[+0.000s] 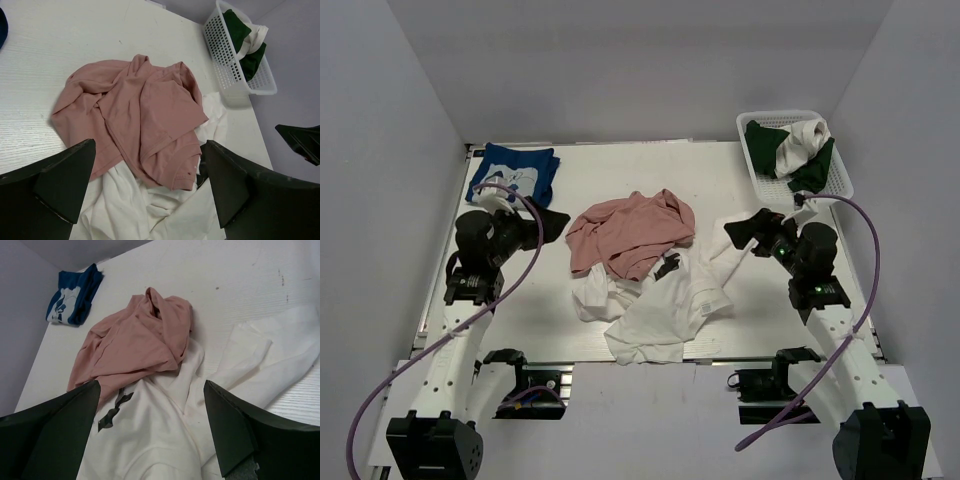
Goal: Fold and stack the t-shirts
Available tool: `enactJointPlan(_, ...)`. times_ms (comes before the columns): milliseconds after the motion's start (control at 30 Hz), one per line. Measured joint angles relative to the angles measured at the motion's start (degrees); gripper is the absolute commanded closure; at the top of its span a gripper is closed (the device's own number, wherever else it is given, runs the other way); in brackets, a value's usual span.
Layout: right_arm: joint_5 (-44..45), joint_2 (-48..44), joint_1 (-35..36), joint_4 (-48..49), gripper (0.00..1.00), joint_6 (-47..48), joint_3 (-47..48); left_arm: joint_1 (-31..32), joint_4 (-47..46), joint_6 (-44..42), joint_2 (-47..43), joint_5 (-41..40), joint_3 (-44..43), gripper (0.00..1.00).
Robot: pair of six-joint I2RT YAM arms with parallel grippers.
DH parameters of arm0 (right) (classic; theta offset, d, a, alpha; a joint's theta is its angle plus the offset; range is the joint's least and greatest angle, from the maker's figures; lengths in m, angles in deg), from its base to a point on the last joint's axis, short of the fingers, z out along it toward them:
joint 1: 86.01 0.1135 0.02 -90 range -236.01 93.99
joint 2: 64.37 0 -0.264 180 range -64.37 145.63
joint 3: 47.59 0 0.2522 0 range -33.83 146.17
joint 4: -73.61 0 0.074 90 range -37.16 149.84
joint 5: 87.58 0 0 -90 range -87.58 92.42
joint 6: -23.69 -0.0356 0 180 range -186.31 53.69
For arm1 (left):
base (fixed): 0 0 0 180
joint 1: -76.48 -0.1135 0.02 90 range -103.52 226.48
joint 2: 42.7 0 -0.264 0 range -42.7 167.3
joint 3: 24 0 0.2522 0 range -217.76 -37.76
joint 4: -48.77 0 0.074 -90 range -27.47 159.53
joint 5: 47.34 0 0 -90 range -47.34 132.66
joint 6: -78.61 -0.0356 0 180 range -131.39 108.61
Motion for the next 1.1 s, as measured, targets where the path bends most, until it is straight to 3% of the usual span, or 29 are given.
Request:
enactJointPlan(333,-3.08,-1.09,0.07,-1.33,0.1,1.92,0.04,0.0,-3.32,3.58,-8.52,0.44,6.67,0.0)
enactJointPlan(433,-4.42,3.56,1.11,-5.4,0.1,4.76,4.33,0.0,-3.02,4.13,-7.82,0.09,6.88,0.0)
enactJointPlan(833,15.17,49.27,22.93,-18.95,0.1,14.69,43.85,0.17,5.25,4.33,-3.21,-5.57,2.47,0.0)
enactJointPlan(1100,24.09,78.16,29.75,-28.11,0.1,16.61,69.94,0.17,8.13,4.57,-4.26,-7.87,2.36,0.0)
